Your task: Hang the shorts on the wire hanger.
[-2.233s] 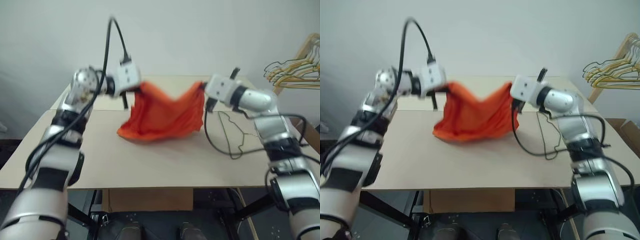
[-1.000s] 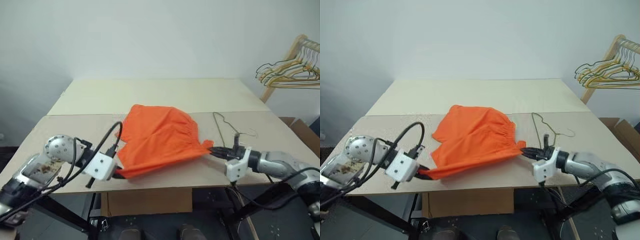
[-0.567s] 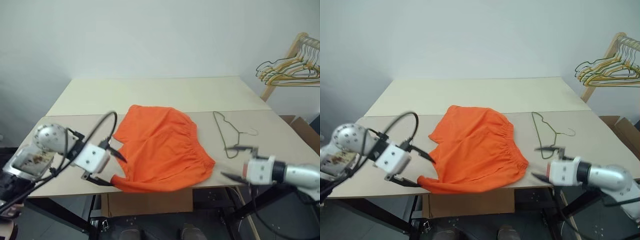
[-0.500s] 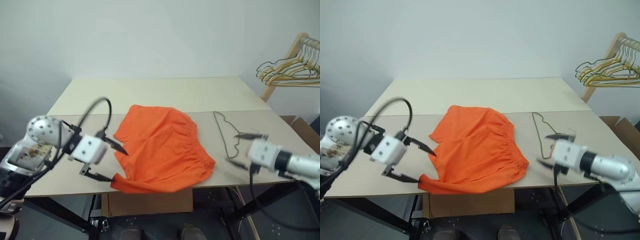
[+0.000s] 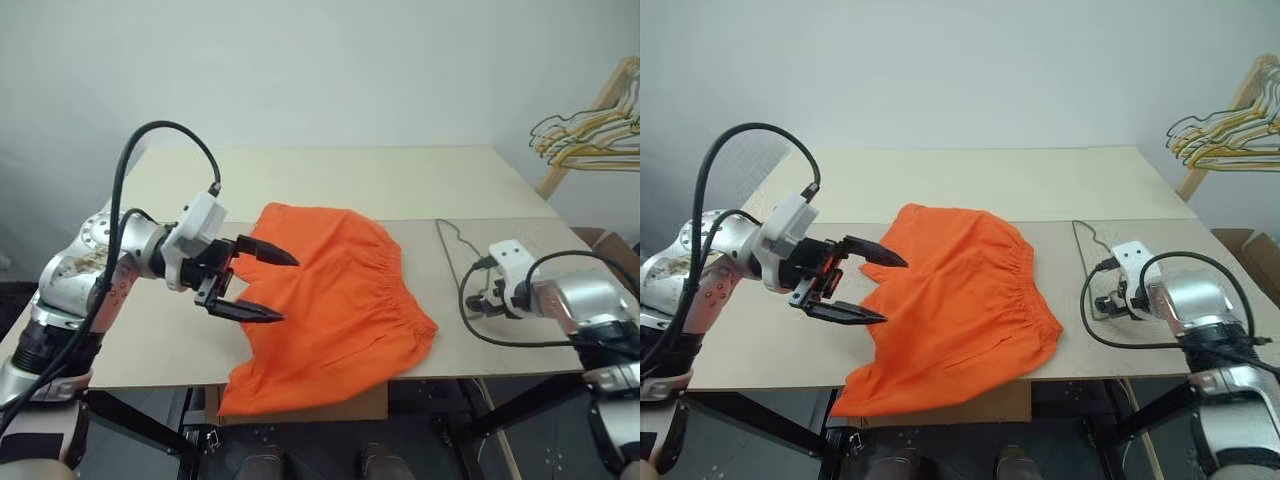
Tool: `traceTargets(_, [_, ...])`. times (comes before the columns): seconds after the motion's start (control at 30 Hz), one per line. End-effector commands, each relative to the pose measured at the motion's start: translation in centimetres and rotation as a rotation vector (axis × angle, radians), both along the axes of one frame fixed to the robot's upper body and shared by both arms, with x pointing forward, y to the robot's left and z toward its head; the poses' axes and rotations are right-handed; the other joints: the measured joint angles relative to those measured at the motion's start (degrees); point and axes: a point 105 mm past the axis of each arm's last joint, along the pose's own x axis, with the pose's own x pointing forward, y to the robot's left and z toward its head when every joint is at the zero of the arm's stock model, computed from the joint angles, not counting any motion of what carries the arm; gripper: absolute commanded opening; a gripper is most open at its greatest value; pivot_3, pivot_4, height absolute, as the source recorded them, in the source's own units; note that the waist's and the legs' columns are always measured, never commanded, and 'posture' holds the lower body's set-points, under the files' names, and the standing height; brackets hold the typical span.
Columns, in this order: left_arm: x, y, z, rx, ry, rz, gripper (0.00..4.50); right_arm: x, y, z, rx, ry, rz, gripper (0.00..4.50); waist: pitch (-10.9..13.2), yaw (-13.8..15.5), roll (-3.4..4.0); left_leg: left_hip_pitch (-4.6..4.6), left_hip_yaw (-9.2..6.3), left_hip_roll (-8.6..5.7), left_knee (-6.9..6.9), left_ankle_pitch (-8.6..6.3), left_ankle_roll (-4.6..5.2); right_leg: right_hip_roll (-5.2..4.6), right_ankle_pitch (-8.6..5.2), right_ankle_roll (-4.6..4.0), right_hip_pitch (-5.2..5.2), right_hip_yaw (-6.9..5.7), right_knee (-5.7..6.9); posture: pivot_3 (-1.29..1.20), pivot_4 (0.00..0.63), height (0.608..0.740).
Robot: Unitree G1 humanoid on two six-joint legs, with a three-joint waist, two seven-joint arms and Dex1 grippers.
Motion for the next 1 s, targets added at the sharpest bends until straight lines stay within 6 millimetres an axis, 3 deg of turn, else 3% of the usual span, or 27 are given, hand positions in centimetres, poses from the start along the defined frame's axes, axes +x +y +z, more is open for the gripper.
traceTargets(0.03, [-0.1,0.4,1.4,-0.012,-0.055,0.019,4.21,-0.3,-1.0,-0.8,0.031,0.052,-0.046,3.95,-0.05,-0.03,-0.07,0.02,-0.03,0.0,0.01,0.0,0.0,0.03,0.0,0.0,0.05,0.0,-0.01,0.11,0.0,0.74])
traceTargets(0.23, [0.1,0.6,1.3,-0.009,-0.063,0.03,4.21,-0.2,-0.7,-0.6,0.199,0.062,-0.147,1.85,-0.06,0.29,-0.1,0.11,-0.14,0.05,0.15,0.03,-0.04,0.15,-0.07,0.06,0.19,0.01,0.04,0.1,0.0,0.74])
traceTargets(0.4, [0.5,0.3,1.3,-0.017,-0.072,0.028,4.21,-0.3,-1.1,-0.5,0.204,0.042,-0.173,0.12,-0.07,0.22,-0.1,0.11,-0.16,0.11,0.21,0.05,-0.06,0.23,-0.13,-0.02,0.18,0.05,0.09,0.09,0.0,0.74])
traceTargets(0.57, [1.2,-0.5,1.7,-0.048,-0.089,0.029,4.21,1.1,-2.9,2.9,-0.038,-0.166,-0.089,0.05,-0.07,0.15,-0.09,0.05,-0.18,0.16,0.21,0.05,-0.06,0.31,-0.09,0.04,0.12,0.05,0.13,0.06,0.0,0.74])
traceTargets(0.67, [2.6,-1.2,2.3,-0.086,-0.106,0.06,4.21,1.9,-3.5,7.7,-0.375,-0.429,0.053,0.05,-0.06,0.19,0.04,-0.11,-0.19,0.13,0.25,0.05,-0.06,0.31,-0.07,0.13,0.0,0.07,0.13,0.01,0.0,0.74])
traceTargets(0.73, [4.0,-1.8,2.8,-0.118,-0.125,0.084,4.21,1.9,-2.4,10.8,-0.591,-0.584,0.192,0.05,-0.01,0.1,0.23,-0.23,-0.19,0.08,0.34,0.05,-0.07,0.31,-0.18,0.32,-0.06,0.13,0.14,-0.02,0.0,0.74])
traceTargets(0.83, [6.4,-2.9,3.5,-0.14,-0.156,0.16,4.21,1.2,0.0,13.7,-0.864,-0.77,0.43,0.05,-0.01,-0.76,0.26,-0.22,-0.17,0.06,0.39,0.04,-0.07,0.31,-0.24,0.41,-0.06,0.17,0.14,-0.03,0.0,0.74])
traceTargets(1.0, [9.7,-3.8,5.0,-0.156,-0.154,0.286,4.21,-0.7,3.7,15.6,-1.101,-0.98,0.757,0.05,-0.01,-2.59,0.23,-0.15,-0.2,0.07,0.42,0.04,-0.07,0.37,-0.3,0.31,0.03,0.22,0.15,-0.05,0.0,0.74])
